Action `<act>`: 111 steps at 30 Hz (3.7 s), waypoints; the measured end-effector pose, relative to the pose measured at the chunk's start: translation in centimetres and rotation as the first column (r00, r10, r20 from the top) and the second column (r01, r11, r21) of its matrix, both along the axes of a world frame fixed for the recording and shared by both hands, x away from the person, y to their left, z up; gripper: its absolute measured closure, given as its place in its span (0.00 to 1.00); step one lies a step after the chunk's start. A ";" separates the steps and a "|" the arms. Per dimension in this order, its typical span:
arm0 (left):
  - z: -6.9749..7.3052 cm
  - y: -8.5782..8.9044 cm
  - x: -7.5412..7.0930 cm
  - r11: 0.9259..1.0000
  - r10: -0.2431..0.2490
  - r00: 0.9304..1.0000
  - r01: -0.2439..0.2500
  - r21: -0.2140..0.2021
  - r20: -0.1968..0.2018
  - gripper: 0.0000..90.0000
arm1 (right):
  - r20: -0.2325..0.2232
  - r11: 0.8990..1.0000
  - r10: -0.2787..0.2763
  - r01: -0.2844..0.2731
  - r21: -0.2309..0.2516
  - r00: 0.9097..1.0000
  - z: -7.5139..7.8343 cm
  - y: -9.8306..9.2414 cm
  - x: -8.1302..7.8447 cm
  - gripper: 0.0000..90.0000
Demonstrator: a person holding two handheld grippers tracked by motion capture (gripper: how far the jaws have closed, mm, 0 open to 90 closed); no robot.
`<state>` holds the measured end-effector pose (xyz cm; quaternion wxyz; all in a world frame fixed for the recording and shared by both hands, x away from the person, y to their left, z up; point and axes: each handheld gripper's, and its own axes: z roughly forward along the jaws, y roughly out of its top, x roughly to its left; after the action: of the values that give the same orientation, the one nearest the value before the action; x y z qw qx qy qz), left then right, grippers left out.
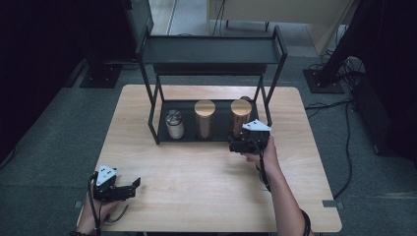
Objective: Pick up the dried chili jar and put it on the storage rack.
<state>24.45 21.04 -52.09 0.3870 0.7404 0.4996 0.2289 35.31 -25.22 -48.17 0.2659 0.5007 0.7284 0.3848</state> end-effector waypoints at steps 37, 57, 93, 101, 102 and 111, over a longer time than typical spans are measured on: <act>0.0 0.0 0.0 1.000 0.001 1.000 -0.001 0.007 0.001 0.00 | -0.021 0.999 -0.028 0.028 0.033 0.999 -4.3 -2.2 -2.8 0.00; 0.0 -0.1 0.0 1.000 0.003 1.000 -0.003 0.011 0.002 0.00 | -0.031 0.997 -0.069 0.070 0.037 0.997 -4.4 -4.1 -4.5 0.00; 0.0 -0.1 0.0 1.000 0.007 1.000 -0.007 0.014 0.000 0.00 | -0.030 0.987 -0.151 0.153 0.054 0.988 -4.4 -8.7 -7.6 0.02; 0.0 -0.1 0.0 1.000 0.010 1.000 -0.010 0.018 0.000 0.00 | -0.035 0.984 -0.165 0.167 0.059 0.986 -4.5 -9.9 -8.3 0.00; 0.0 -0.1 0.0 1.000 0.010 1.000 -0.010 0.018 0.000 0.00 | -0.034 0.984 -0.167 0.169 0.056 0.985 -4.5 -10.0 -8.4 0.00; 0.0 -0.1 0.0 1.000 0.013 1.000 -0.013 0.020 0.001 0.00 | -0.035 0.982 -0.181 0.183 0.054 0.983 -4.5 -11.1 -9.2 0.00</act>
<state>24.44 20.90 -52.12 0.3782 0.7408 0.5019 0.2370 26.13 -36.33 -52.68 0.2746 0.5784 0.6722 0.3716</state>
